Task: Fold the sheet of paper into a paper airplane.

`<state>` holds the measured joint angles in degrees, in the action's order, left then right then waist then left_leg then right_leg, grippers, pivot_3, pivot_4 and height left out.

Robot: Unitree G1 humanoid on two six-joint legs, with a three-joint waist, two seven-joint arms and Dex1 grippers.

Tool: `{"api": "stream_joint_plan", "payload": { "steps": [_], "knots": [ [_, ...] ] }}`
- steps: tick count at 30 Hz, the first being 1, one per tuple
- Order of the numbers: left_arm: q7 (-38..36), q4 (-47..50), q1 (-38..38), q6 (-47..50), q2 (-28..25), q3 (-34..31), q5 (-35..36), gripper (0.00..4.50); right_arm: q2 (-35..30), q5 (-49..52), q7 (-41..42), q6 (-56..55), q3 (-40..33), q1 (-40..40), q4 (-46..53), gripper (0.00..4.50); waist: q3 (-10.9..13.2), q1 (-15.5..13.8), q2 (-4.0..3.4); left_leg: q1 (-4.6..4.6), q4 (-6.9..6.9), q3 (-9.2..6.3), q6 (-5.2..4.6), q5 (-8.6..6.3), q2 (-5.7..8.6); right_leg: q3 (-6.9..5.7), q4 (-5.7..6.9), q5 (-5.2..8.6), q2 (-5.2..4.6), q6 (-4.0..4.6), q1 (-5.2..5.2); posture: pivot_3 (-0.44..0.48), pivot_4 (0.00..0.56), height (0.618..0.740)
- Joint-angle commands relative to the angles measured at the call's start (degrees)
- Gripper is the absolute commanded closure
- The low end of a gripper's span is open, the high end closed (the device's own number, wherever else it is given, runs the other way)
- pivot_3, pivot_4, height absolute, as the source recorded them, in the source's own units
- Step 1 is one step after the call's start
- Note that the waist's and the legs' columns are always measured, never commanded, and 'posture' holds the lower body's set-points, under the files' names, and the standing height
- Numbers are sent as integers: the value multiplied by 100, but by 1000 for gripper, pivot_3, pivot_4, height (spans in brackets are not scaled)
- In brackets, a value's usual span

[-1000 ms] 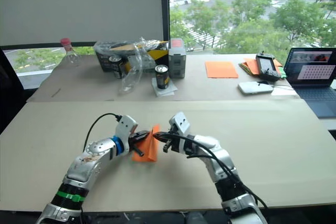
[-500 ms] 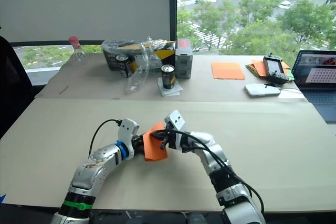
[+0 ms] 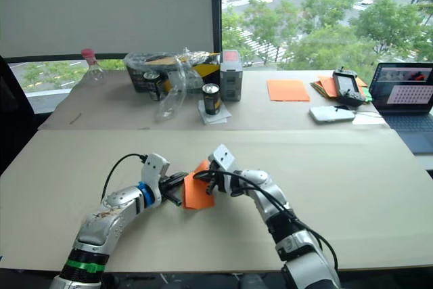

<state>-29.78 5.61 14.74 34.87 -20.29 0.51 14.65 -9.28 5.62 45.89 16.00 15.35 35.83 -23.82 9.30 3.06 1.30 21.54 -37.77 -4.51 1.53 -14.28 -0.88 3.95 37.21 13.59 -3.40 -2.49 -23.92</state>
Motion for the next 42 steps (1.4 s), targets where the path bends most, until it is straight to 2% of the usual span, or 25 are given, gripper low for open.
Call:
{"api": "stream_joint_plan", "payload": {
  "steps": [1,4,12,15,24,36,42],
  "knots": [
    [36,117,84,-134,-16,-447,255,4479,-75,-165,-7,-62,73,-30,-134,4500,0,-5,0,1,0,0,0,0,0,0,0,0,0,0,-1,0,150,730],
    [-85,223,264,-244,116,-516,479,4479,-116,-232,0,-79,93,-60,-147,4500,0,-50,0,5,0,0,0,0,2,0,-2,0,-2,0,-2,0,150,730],
    [-345,146,500,-352,378,87,459,4479,-235,-367,-25,113,149,-181,46,4500,0,-55,0,7,-2,0,0,0,4,-1,-4,-1,-4,0,-1,0,150,730],
    [-215,-67,274,-229,267,502,73,4479,-314,-381,-143,285,79,-277,233,4500,0,-54,0,5,-2,0,0,0,4,0,-4,-1,-4,0,0,0,150,730],
    [-368,-100,-6,-319,16,973,-244,4479,-247,-219,-363,306,-162,-243,383,4500,-1,-73,-1,-28,0,0,0,0,4,-1,-12,1,-4,-1,40,0,150,730],
    [-343,13,1,-288,-4,979,-340,4479,68,-478,-504,-707,-229,1001,-1948,4500,-1,-43,-1,-51,1,-1,-1,-1,4,-3,-19,2,-3,-2,67,0,150,730],
    [-329,94,-33,-258,9,965,-323,4479,104,-539,-769,-1262,-448,1409,-2717,4500,0,-45,-1,-51,2,-1,-1,-1,4,-3,-19,1,-4,-2,67,0,150,730]
  ]
}}
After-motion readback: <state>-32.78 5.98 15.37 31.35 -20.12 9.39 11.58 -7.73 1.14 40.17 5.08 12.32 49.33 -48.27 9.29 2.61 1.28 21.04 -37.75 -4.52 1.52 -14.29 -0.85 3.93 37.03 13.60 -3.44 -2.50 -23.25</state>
